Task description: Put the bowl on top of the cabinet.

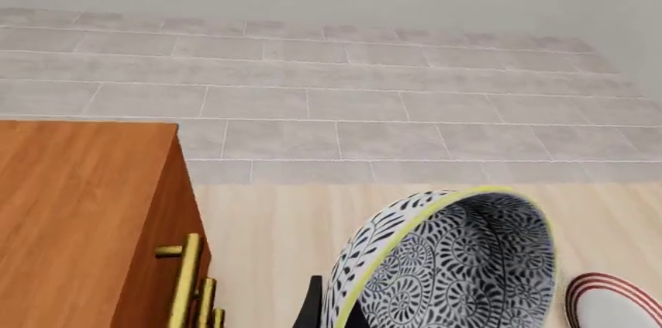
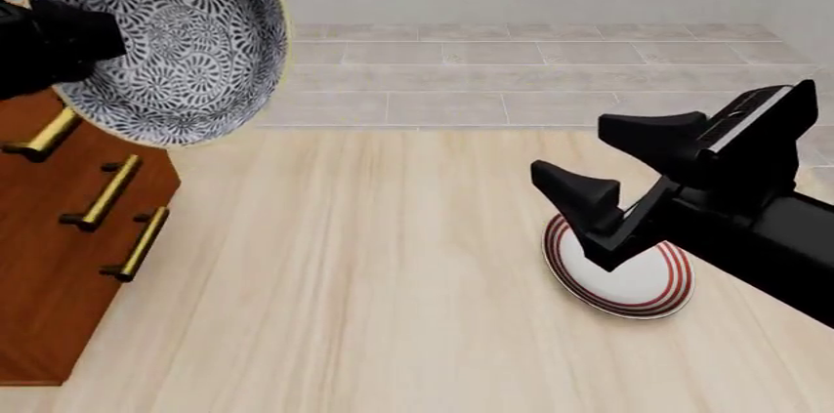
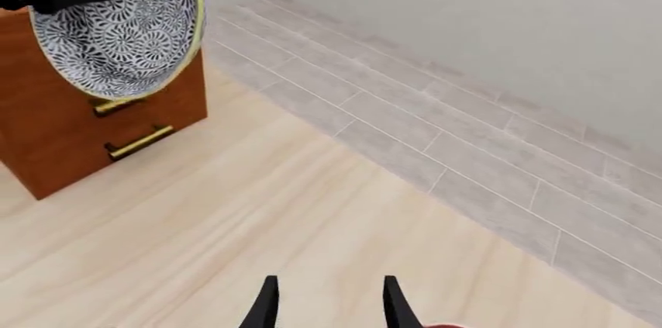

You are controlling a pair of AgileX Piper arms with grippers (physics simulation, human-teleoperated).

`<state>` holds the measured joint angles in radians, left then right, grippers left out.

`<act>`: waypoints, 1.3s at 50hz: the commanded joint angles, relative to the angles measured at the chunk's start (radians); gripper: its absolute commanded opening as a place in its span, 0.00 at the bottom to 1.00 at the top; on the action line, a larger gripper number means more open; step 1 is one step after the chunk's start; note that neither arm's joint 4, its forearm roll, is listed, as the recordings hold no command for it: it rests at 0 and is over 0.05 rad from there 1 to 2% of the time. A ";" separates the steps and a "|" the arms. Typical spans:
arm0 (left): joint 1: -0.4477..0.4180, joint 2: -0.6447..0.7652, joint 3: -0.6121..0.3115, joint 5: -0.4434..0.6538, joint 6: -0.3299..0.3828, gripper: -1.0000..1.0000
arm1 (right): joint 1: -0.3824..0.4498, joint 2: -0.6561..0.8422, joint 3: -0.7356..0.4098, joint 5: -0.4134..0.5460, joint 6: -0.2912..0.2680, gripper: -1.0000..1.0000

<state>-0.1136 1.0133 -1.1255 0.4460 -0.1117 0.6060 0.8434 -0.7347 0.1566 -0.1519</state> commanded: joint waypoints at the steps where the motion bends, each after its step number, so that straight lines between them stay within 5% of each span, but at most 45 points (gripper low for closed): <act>1: 0.123 -0.026 -0.087 0.074 -0.074 0.00 | 0.009 -0.002 -0.002 0.003 0.010 1.00; 8: 0.190 -0.009 -0.108 0.087 -0.172 0.00 | 0.004 -0.001 -0.005 0.003 0.012 1.00; 20: 0.349 -0.056 -0.121 0.086 -0.219 0.00 | 0.002 -0.002 -0.003 0.001 0.012 1.00; 34: 0.399 -0.092 -0.083 0.066 -0.375 0.00 | -0.001 -0.001 -0.002 0.000 0.013 1.00; 49: 0.534 -0.048 0.017 -0.068 -0.534 0.00 | 0.004 -0.001 0.002 -0.001 0.010 1.00; 65: 0.628 0.046 0.055 -0.201 -0.626 0.00 | 0.005 0.007 0.004 -0.005 0.007 1.00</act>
<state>0.4565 1.0095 -1.0934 0.3286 -0.6791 0.6092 0.8455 -0.7329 0.1542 -0.1428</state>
